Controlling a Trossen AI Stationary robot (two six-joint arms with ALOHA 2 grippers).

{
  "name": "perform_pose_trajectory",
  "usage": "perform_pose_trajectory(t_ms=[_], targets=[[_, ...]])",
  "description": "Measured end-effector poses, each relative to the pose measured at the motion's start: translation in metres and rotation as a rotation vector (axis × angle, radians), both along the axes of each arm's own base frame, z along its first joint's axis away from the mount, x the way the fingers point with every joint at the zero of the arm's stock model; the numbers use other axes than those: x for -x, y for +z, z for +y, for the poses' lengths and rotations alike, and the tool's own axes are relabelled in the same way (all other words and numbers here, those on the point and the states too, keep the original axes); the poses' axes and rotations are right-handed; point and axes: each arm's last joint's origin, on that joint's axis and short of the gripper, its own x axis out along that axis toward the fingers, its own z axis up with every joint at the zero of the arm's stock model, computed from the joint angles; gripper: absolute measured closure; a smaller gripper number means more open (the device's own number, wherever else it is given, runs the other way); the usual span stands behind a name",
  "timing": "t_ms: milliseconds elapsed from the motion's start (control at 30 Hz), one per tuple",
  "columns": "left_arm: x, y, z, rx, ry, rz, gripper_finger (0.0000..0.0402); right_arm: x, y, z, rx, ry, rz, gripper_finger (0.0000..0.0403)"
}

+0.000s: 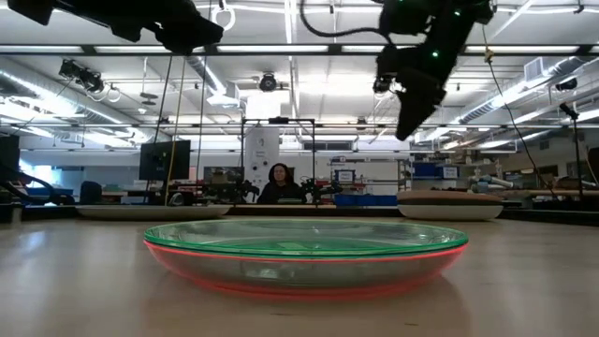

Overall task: Stack plastic plates
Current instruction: Stack the plates on the black plate

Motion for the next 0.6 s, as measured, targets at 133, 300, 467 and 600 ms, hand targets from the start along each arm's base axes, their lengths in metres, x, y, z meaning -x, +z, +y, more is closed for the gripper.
perform_pose_trajectory(t_ms=[133, 300, 467, 600], targets=[[-0.001, 0.000, 0.003, 0.008, -0.020, 0.003, 0.0118, 0.030, -0.012, -0.008, -0.047, -0.106, -0.027, 0.0188], [-0.003, 0.000, 0.008, 0.010, 0.005, 0.003, 0.0118, 0.048, -0.035, -0.009, -0.082, -0.157, -0.060, 0.0145], [-0.004, 0.001, 0.011, 0.028, 0.023, -0.006, 0.0118, 0.043, -0.040, -0.002, -0.056, 0.002, -0.076, 0.0096], [-0.005, 0.002, 0.012, 0.052, 0.033, -0.018, 0.0118, 0.039, -0.033, 0.000, 0.024, 0.079, -0.057, 0.0079]])
